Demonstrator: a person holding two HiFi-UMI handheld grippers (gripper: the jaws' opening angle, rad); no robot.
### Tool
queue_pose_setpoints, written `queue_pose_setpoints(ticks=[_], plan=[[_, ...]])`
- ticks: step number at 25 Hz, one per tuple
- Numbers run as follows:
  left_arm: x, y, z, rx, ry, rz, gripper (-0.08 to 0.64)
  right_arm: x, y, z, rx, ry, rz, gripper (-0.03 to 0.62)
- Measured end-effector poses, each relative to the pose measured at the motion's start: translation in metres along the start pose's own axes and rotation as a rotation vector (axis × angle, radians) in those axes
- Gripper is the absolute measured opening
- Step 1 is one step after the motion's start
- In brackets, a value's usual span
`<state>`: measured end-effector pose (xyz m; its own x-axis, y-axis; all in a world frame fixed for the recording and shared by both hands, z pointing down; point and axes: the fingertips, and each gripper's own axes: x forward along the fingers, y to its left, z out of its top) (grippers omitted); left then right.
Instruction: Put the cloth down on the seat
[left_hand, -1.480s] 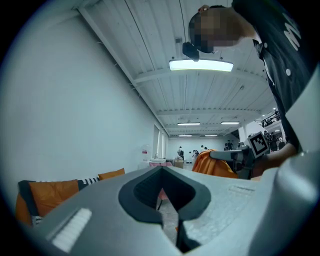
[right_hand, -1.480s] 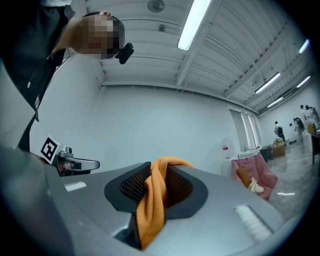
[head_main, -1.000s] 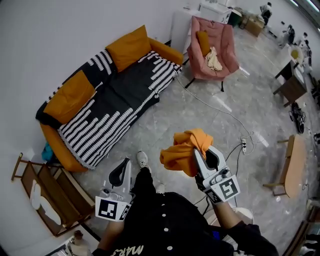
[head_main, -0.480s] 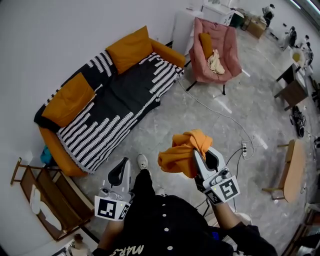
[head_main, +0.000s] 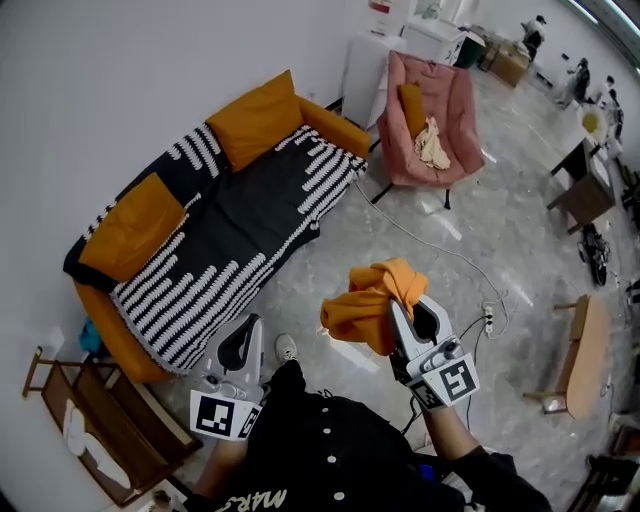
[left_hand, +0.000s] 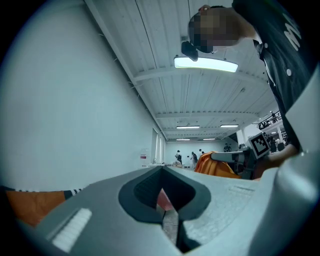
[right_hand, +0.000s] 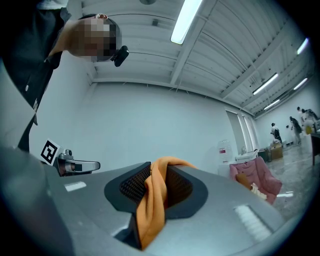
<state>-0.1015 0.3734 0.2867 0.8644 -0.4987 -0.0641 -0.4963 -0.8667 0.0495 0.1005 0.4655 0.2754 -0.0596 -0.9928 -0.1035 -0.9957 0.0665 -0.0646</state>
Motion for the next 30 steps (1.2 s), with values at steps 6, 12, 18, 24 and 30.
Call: queue_pose_setpoints(ticks=[6, 12, 18, 24, 30], plan=[[0.039, 0.041, 0.006, 0.012, 0.003, -0.006, 0.0, 0.057, -0.013, -0.002, 0.013, -0.003, 0.008, 0.108], [0.067, 0.081, 0.006, 0.01, 0.005, 0.001, 0.0, 0.102, -0.024, -0.003, 0.007, -0.007, 0.005, 0.109], [0.1, 0.112, 0.003, 0.003, 0.007, -0.029, 0.0, 0.14, -0.037, -0.008, 0.0, -0.005, -0.021, 0.109], [0.132, 0.133, 0.002, -0.002, -0.001, -0.076, 0.0, 0.165, -0.052, -0.006, -0.014, -0.023, -0.066, 0.109], [0.154, 0.147, -0.002, 0.004, 0.005, -0.115, 0.0, 0.176, -0.058, -0.016, -0.013, -0.006, -0.103, 0.109]])
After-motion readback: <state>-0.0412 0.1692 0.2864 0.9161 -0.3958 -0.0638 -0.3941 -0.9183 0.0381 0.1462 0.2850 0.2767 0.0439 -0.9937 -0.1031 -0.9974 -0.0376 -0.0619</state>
